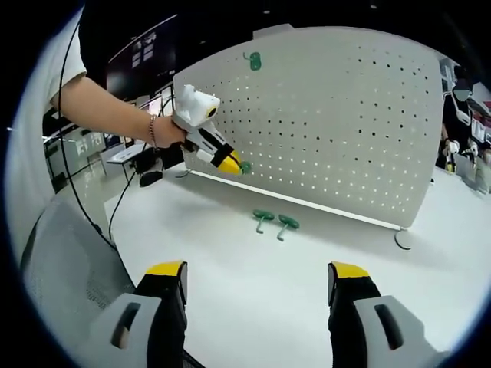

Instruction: Insert the hook assembly into the mounting plate slot until the hook locks in place.

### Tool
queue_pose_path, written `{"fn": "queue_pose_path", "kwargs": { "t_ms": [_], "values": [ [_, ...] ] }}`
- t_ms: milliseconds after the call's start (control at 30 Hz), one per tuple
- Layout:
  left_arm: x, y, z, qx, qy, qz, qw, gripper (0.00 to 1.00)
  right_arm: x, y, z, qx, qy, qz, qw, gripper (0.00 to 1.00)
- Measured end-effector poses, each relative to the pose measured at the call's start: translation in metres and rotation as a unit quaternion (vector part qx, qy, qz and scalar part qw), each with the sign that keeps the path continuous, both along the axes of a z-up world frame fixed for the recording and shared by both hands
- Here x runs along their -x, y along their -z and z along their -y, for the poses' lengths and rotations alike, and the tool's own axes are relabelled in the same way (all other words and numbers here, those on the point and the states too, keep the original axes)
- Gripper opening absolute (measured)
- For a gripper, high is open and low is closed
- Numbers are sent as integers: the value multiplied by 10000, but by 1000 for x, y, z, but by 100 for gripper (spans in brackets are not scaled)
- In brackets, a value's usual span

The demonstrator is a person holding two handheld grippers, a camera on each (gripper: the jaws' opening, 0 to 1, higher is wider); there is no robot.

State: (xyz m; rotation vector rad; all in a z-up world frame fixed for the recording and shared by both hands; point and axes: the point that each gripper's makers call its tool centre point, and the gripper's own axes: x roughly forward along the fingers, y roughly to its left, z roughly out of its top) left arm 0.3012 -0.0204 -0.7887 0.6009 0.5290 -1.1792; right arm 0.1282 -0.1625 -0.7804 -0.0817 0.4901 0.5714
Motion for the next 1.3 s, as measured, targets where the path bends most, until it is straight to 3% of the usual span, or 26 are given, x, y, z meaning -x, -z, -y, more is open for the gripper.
{"fn": "queue_pose_path", "kwargs": {
  "t_ms": [800, 1000, 1300],
  "values": [
    [20, -41, -6, 787, -489, 490, 9945, 2, -1, -6, 0, -37, 7, 124, 9999, 73],
    [30, -52, -5, 1152, -579, 483, 9905, 2, -2, -10, 0, -68, 15, 205, 9998, 72],
    [39, -70, -10, 1366, -656, 710, 9859, 2, -2, -12, -1, -50, -5, 258, 9997, 72]
  ]
}}
